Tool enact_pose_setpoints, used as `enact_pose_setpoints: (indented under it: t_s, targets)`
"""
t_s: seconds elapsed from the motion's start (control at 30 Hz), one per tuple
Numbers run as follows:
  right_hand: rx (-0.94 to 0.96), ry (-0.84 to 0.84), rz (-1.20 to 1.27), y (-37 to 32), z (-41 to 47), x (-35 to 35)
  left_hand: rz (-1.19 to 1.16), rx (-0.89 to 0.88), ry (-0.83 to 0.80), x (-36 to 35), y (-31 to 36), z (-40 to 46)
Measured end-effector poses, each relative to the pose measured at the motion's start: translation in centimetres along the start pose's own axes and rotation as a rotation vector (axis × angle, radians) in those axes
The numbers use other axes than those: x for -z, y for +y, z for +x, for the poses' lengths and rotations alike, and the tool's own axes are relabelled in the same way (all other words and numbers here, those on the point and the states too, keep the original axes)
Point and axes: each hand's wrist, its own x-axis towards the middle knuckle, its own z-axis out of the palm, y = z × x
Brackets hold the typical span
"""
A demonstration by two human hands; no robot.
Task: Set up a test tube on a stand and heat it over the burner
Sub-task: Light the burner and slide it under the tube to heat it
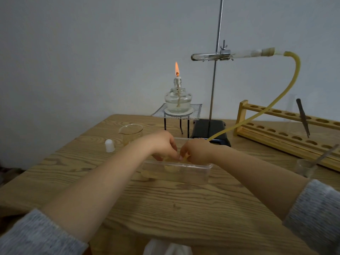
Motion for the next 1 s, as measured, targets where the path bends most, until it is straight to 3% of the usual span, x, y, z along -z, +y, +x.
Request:
enact_pose_setpoints:
  t_s: [1.0]
  targets:
    - [0.011, 0.038, 0.013, -0.5, -1.6, 0.8, 0.169, -0.053, 0.042, -0.1, 0.4, -0.3]
